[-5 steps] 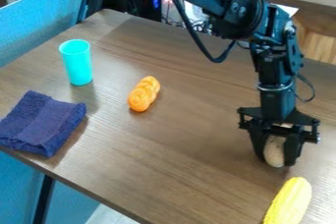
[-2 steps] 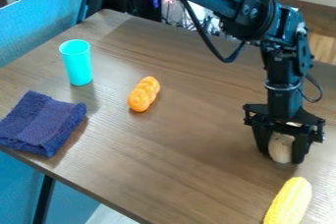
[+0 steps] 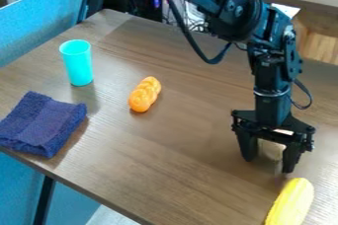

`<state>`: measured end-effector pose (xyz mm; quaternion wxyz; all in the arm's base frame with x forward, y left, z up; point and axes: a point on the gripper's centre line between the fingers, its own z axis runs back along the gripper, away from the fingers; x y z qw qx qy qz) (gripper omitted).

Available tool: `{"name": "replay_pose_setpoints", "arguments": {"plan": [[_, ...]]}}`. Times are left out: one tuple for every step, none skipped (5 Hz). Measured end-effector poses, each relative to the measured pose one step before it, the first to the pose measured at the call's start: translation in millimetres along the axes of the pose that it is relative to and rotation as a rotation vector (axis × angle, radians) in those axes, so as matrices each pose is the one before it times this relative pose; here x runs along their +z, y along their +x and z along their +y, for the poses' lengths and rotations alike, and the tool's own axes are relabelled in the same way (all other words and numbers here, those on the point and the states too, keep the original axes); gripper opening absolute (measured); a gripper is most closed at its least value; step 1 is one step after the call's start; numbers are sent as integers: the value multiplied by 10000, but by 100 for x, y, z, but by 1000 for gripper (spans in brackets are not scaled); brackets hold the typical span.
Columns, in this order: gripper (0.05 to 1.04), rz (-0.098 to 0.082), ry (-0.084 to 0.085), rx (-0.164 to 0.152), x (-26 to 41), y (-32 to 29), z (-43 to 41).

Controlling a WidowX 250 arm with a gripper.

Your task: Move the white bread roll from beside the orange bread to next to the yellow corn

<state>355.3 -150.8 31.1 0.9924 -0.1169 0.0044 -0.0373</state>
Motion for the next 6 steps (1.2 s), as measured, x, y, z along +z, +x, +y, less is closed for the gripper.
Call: {"name": "replay_pose_setpoints", "arguments": {"plan": [[989, -843, -272, 422, 3131, -44, 1631], [990, -1225, 936, 956, 3632, -30, 3997], [990, -197, 1507, 1057, 1963, 1095, 3971], [990, 273, 789, 431, 404, 2504, 4191], [990, 669, 308, 305, -569, 1839, 4701], [991, 629, -37, 328, -862, 1160, 3356]]}}
